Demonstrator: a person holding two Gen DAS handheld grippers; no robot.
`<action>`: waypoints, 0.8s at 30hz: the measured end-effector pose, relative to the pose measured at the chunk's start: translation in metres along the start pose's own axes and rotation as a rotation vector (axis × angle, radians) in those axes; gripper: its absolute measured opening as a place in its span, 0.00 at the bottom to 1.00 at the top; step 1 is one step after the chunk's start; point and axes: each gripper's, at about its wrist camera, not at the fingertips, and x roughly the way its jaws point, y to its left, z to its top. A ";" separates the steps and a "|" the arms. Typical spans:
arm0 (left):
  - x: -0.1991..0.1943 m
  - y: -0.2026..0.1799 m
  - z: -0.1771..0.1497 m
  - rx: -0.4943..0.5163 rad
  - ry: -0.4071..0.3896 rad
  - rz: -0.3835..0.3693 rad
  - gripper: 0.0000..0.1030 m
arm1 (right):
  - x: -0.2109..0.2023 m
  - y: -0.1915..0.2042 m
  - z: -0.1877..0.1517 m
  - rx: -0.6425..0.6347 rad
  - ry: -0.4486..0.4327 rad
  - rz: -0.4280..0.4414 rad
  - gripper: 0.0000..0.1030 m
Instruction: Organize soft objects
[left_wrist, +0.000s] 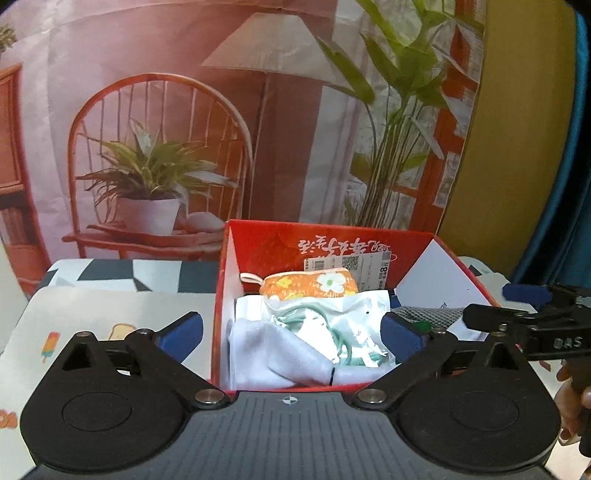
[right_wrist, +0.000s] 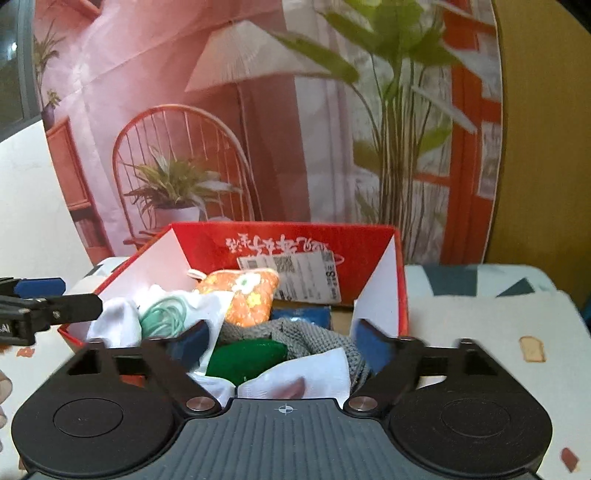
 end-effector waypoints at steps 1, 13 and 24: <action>-0.004 -0.001 0.000 -0.001 -0.001 0.005 1.00 | -0.005 0.002 0.001 -0.010 -0.013 0.003 0.99; -0.098 -0.027 0.003 0.022 -0.081 0.153 1.00 | -0.081 0.026 0.013 0.009 -0.113 -0.069 1.00; -0.215 -0.053 0.002 -0.011 -0.172 0.219 1.00 | -0.187 0.056 0.006 0.067 -0.176 -0.042 1.00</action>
